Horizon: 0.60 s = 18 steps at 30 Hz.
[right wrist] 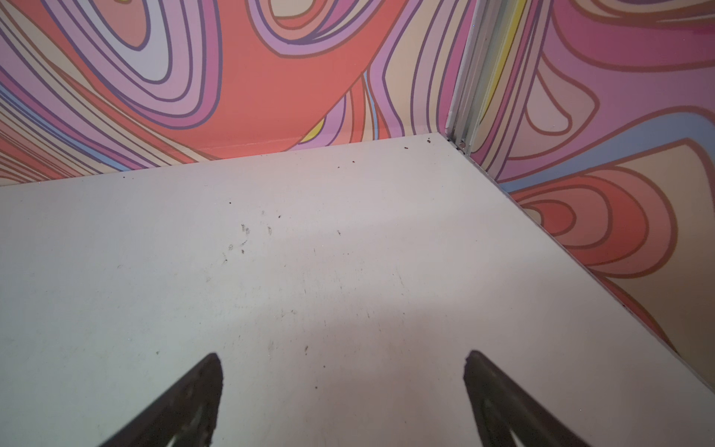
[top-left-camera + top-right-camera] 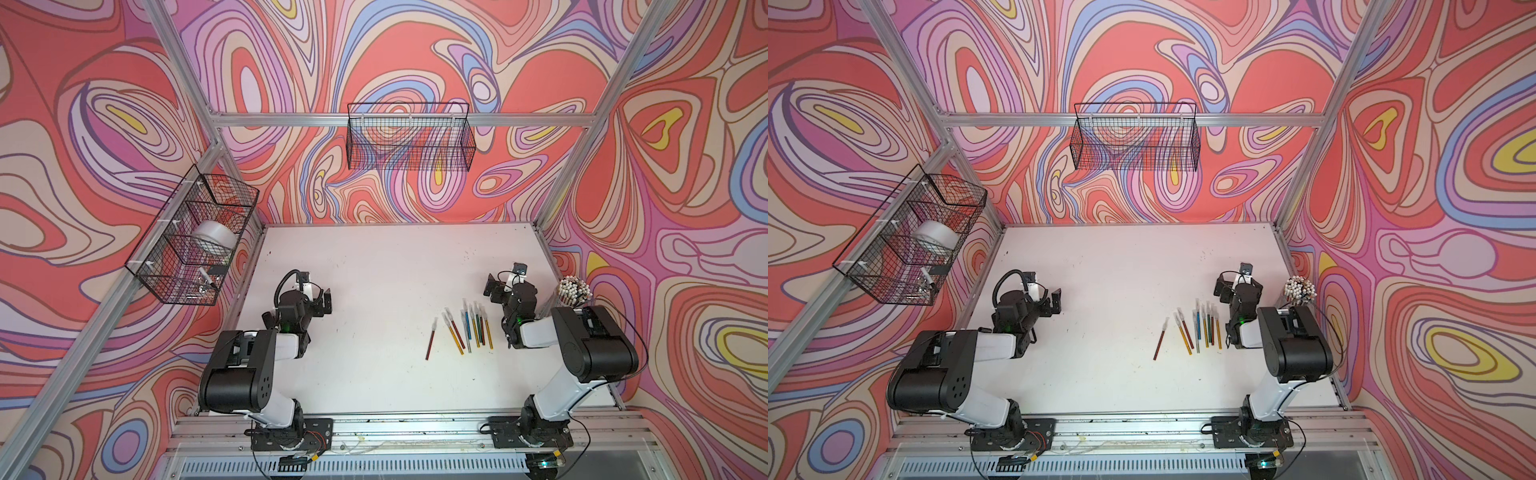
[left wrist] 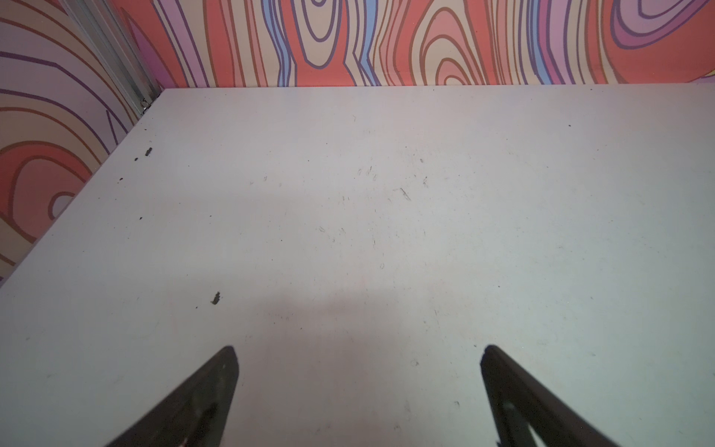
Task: Remove protective caps from carving knives
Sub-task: Pick up the carving knife from the center of the board.
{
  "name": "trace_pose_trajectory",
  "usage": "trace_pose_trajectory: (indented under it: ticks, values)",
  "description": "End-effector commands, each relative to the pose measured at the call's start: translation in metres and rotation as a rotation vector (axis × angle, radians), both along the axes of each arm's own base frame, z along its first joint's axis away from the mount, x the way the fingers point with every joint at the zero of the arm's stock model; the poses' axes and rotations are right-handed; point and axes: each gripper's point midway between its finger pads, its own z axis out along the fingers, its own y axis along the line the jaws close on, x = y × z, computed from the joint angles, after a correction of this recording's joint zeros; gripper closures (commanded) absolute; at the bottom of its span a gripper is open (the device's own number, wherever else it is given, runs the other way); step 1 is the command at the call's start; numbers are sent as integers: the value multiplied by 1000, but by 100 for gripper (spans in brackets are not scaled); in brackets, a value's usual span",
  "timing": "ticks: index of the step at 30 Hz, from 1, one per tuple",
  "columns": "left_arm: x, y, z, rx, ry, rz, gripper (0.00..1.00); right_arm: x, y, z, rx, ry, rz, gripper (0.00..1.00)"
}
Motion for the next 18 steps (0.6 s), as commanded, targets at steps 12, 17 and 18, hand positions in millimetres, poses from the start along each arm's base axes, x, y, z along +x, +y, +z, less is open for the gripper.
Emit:
trace_pose_trajectory:
  ticks: [12,17,18]
  values:
    - [1,-1,5,12,-33,-11,0,0,4,-2,-1,7,12,2]
    - [0,1,7,13,-44,-2,0,-1,5,1,0,-7,20,2]
    - [-2,2,9,14,-55,5,0,-4,6,3,-2,-20,26,2]
